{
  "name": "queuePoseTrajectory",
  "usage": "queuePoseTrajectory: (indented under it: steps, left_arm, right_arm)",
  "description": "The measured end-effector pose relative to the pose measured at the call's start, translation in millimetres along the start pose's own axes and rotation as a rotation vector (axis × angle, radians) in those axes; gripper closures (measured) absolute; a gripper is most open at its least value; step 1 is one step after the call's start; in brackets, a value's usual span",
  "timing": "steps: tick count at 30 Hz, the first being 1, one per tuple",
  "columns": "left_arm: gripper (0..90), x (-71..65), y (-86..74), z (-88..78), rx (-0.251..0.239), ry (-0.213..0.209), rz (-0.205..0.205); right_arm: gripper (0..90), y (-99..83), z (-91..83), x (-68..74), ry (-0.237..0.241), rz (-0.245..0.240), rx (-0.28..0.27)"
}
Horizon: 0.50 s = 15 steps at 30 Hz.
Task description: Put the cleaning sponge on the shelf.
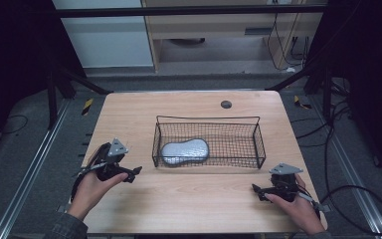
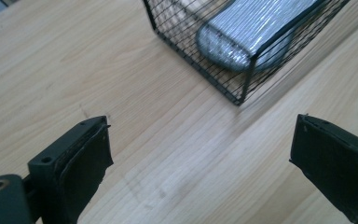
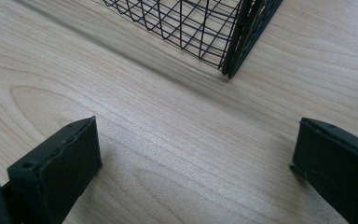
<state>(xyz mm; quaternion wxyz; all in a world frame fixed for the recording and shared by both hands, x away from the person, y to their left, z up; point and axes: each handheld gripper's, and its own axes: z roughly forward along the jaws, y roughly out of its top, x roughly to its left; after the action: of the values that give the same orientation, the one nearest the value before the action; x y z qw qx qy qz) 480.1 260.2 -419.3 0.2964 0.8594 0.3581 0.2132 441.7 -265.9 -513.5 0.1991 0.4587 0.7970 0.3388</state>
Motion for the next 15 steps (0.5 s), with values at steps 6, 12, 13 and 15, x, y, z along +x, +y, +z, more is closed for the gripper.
queuePoseTrajectory:
  steps: [6, 12, 13, 15]
  left_arm:
    - [4.0, 13.6, -13.0, 13.1, 0.030, 0.027, -0.040]
    - [3.8, 23.0, -17.4, 25.8, 0.053, 0.036, -0.061]
    - [3.6, 24.6, -17.7, 28.1, 0.058, 0.035, -0.067]
    - [3.5, 28.3, -18.3, 34.5, 0.064, 0.035, -0.075]
  right_arm:
    - [2.3, -1.1, -1.1, -0.3, 0.000, -0.004, -0.004]
    - [2.4, -1.9, -2.0, -3.7, 0.003, -0.004, -0.004]
    - [2.6, -2.1, -2.2, -5.6, -0.004, 0.003, -0.005]
    - [2.6, -2.8, -3.0, -8.2, -0.013, 0.015, -0.006]
